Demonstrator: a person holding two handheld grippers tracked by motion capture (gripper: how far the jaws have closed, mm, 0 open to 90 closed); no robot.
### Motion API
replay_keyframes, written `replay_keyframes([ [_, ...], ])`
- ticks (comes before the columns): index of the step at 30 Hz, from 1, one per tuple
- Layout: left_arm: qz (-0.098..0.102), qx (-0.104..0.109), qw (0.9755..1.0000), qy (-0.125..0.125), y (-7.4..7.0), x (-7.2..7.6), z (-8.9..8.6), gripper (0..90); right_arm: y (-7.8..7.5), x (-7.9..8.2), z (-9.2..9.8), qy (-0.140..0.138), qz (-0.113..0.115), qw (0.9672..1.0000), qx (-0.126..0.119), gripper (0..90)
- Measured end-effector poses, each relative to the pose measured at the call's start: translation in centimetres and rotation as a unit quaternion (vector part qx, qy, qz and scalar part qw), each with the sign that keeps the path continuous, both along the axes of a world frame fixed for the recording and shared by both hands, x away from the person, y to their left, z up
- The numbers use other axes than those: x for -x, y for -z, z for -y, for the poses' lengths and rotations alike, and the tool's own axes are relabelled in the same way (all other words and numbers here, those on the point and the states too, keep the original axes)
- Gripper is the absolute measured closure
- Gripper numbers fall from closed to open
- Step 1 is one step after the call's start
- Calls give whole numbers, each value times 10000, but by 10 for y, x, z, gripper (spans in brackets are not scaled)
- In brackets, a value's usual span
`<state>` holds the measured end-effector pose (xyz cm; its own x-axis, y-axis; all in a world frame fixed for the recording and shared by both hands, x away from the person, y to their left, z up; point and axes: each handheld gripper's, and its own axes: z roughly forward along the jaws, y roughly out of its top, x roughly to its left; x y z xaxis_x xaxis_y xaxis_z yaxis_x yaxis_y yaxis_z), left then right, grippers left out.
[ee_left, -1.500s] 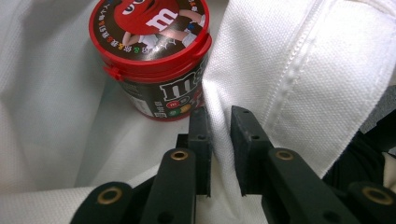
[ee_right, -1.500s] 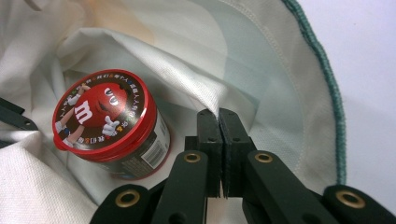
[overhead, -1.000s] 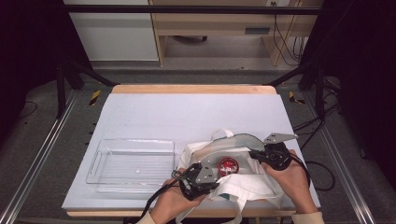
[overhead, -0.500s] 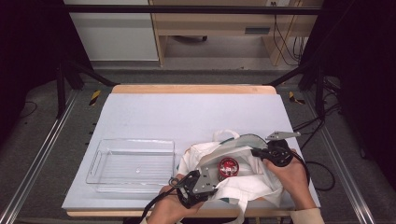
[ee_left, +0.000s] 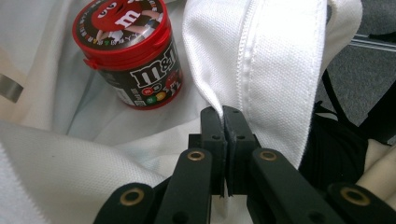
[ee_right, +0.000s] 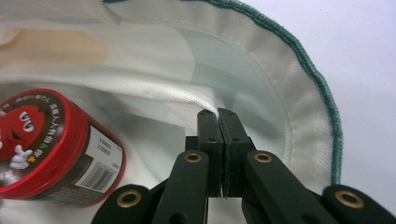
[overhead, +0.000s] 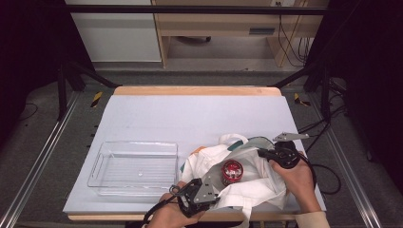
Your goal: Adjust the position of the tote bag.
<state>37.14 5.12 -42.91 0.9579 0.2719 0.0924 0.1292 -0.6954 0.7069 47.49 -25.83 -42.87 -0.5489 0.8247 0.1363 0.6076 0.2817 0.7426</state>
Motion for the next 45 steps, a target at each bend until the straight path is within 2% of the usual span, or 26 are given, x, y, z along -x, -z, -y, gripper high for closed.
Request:
replay_keyframes([
  [4, -70, 0, 10000, 0, 4, -1, -1, 883, 4, -1, 1, 39, -28, 10000, -27, 895],
  [10, -75, -41, 10000, -26, 7, -1, -3, 883, 9, -2, 2, 100, -96, 9999, -73, 895],
  [20, -36, -133, 9999, -42, 10, 0, -2, 883, 15, -5, 4, 145, -82, 9997, -171, 895],
  [24, -44, -162, 9999, -19, 10, 0, -3, 883, 10, -2, 2, 178, -50, 9998, -103, 895],
  [28, -48, -179, 9998, -5, 10, 0, -4, 883, -1, 2, 1, 166, 146, 9997, -56, 896],
  [30, -49, -186, 9998, -30, 10, 0, -5, 883, -3, 2, 1, 192, 164, 9997, -35, 896],
  [37, -57, -241, 9997, -48, 12, 1, -7, 884, 11, -6, 2, 250, 35, 9997, 36, 896],
  [45, -82, -242, 9997, 13, 12, 3, -7, 884, 14, -8, 6, 289, 16, 9996, -39, 896],
])
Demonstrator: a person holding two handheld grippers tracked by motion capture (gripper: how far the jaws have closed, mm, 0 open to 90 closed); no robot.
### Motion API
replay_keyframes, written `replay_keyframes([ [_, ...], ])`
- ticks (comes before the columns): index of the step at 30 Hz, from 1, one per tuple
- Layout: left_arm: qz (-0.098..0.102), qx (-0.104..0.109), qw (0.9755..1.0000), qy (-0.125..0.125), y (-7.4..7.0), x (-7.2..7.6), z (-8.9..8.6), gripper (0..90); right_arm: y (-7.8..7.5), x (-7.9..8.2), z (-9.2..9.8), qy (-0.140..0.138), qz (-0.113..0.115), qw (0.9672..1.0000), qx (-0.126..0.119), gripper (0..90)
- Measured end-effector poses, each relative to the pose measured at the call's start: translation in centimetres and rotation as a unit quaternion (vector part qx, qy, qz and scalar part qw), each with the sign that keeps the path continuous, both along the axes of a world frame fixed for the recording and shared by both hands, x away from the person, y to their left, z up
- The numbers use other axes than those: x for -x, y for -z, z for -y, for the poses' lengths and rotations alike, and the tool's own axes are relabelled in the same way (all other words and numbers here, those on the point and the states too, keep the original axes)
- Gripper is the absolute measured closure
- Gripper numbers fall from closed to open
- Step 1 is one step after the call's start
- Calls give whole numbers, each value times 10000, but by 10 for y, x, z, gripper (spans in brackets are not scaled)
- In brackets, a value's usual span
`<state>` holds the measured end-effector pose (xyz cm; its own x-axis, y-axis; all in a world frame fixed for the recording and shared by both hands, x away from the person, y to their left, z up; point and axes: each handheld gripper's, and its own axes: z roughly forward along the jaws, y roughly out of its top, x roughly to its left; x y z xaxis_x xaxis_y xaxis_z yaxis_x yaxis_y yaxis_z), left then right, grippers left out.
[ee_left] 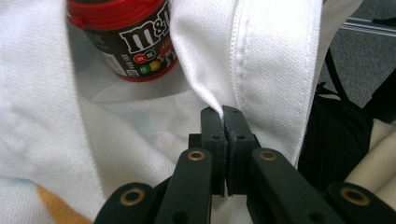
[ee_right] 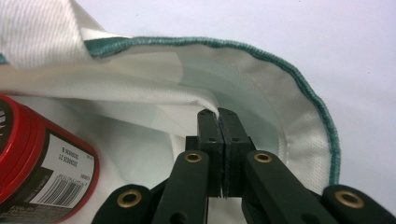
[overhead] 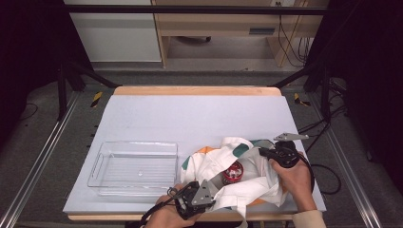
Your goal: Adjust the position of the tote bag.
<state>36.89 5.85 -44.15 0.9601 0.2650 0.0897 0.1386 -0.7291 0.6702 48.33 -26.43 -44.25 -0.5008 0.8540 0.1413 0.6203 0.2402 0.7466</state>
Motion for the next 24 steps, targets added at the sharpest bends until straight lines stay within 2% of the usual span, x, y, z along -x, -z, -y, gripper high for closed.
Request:
replay_keyframes([
  [4, 4, -50, 10000, 30, -1, 1, 0, 884, -1, 0, 0, 32, 44, 10000, 42, 896],
  [8, -34, -5, 10000, 1, 1, 0, -1, 884, -1, -1, -2, 39, 68, 9999, 87, 895],
  [15, -41, -6, 10000, -35, 0, 0, 0, 882, 2, 1, -2, 48, 100, 9999, 38, 884],
  [17, -21, 33, 10000, -78, -1, -1, -1, 877, 0, 2, -4, 27, 127, 9999, 61, 828],
  [19, -108, 150, 9998, -56, -1, -3, -1, 869, -1, 4, -5, 6, 194, 9998, 73, 766],
  [20, -54, 127, 9998, -144, -2, -4, -3, 863, -2, 5, -5, -21, 217, 9997, 76, 726],
  [22, -58, 186, 9997, -171, -3, -5, -3, 843, -6, 9, -5, 70, 281, 9995, 96, 633],
  [24, -1, 191, 9996, -190, -6, -5, -4, 816, -10, 12, -3, 81, 342, 9993, 116, 601],
])
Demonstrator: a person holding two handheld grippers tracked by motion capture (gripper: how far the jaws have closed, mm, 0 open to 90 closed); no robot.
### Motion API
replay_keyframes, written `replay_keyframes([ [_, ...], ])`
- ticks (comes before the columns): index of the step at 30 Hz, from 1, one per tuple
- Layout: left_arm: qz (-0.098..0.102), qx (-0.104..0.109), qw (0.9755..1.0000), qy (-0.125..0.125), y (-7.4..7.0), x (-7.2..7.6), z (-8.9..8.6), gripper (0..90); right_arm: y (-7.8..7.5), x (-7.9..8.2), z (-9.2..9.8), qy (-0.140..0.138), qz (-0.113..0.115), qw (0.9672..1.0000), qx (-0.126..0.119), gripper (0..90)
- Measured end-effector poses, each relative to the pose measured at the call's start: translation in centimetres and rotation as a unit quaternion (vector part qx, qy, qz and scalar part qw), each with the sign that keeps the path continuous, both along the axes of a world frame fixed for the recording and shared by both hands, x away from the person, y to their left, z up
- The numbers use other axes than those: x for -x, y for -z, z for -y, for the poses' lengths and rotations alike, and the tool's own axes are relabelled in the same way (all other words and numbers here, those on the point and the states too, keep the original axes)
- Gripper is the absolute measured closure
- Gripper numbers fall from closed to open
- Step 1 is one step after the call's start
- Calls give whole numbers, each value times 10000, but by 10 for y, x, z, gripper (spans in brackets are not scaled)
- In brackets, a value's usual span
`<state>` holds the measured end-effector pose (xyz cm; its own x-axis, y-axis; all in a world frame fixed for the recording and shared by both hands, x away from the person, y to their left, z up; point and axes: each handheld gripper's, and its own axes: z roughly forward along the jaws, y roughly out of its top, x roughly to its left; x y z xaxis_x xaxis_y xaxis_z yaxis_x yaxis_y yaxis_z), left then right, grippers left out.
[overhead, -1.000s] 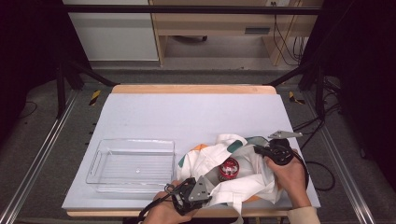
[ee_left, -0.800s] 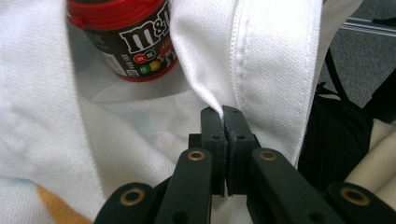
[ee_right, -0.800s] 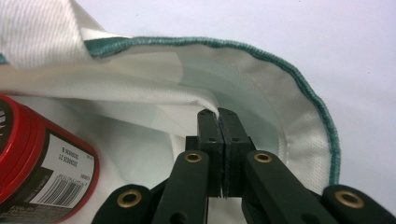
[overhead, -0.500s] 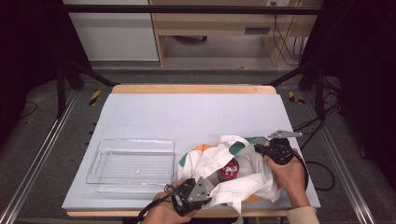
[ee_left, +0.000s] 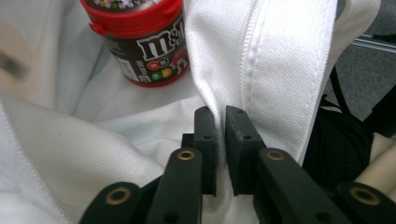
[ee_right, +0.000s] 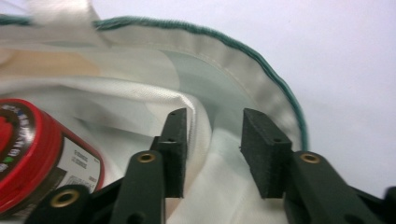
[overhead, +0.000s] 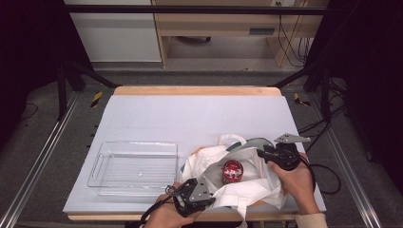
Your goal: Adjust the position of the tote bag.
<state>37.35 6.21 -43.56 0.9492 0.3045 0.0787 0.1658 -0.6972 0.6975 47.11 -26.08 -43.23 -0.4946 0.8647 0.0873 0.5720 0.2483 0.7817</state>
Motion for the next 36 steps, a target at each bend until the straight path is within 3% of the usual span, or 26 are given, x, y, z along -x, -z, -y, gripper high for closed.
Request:
replay_keyframes([
  [8, 94, 396, 9989, -214, -21, -3, -9, 697, -15, 16, 2, 19, 88, 10000, -27, 468],
  [16, 444, 733, 9954, -434, -56, -8, -12, 607, -37, 33, -1, 54, 219, 9997, 80, 400],
  [21, 772, 616, 9933, -595, -75, -20, -8, 553, -50, 46, 1, 147, 267, 9994, 151, 378],
  [27, 908, 719, 9906, -725, -87, -43, -2, 535, -56, 57, 7, 260, 219, 9992, 230, 360],
  [36, 762, 505, 9926, -795, -78, -59, 5, 469, -50, 68, 6, 264, 113, 9992, 291, 324],
])
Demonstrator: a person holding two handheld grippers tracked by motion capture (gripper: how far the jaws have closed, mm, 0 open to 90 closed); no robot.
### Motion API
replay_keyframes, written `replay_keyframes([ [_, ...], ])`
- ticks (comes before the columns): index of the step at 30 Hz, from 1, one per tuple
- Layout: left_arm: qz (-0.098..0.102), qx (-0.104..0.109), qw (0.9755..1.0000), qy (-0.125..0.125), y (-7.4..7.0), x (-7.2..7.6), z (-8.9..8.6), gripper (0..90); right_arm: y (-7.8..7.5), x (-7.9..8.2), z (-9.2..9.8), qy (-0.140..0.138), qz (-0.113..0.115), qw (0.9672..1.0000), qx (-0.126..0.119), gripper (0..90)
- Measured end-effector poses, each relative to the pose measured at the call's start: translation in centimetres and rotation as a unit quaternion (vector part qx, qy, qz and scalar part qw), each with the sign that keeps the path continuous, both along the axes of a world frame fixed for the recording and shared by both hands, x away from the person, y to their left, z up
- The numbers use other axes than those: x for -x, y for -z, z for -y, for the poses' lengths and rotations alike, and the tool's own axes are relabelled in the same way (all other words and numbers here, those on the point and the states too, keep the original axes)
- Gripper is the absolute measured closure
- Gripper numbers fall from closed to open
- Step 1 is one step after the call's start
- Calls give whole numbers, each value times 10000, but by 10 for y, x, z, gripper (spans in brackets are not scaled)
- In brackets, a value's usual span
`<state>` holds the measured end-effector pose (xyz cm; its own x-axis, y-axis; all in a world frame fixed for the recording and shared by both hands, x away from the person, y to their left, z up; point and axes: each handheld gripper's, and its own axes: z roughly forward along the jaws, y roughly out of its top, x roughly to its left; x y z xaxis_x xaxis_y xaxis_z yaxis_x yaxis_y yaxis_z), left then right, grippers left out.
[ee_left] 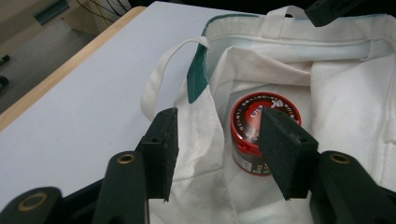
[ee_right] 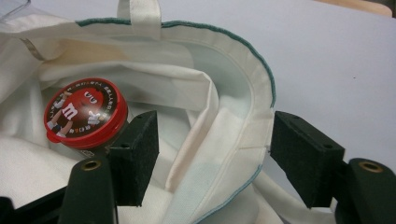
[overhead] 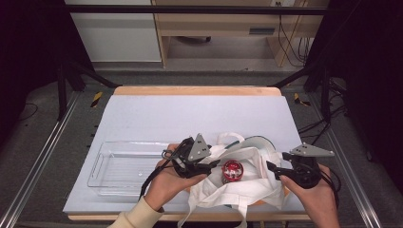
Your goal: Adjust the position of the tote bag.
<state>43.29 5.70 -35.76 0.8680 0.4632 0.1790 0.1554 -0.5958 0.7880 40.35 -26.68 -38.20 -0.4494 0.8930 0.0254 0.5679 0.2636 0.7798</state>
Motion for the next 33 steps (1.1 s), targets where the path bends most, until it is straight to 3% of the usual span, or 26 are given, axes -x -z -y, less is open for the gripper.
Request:
replay_keyframes([
  [11, -112, -285, 9995, 69, 15, -9, 14, 443, 14, 4, -4, 155, -93, 9998, 116, 292],
  [18, -158, -646, 9978, -36, 26, -14, 14, 599, 24, 3, 1, 235, -248, 9994, 94, 317],
  [33, -334, -643, 9971, -251, 25, -22, 0, 785, 39, -1, 14, 197, -607, 9979, -62, 420],
])
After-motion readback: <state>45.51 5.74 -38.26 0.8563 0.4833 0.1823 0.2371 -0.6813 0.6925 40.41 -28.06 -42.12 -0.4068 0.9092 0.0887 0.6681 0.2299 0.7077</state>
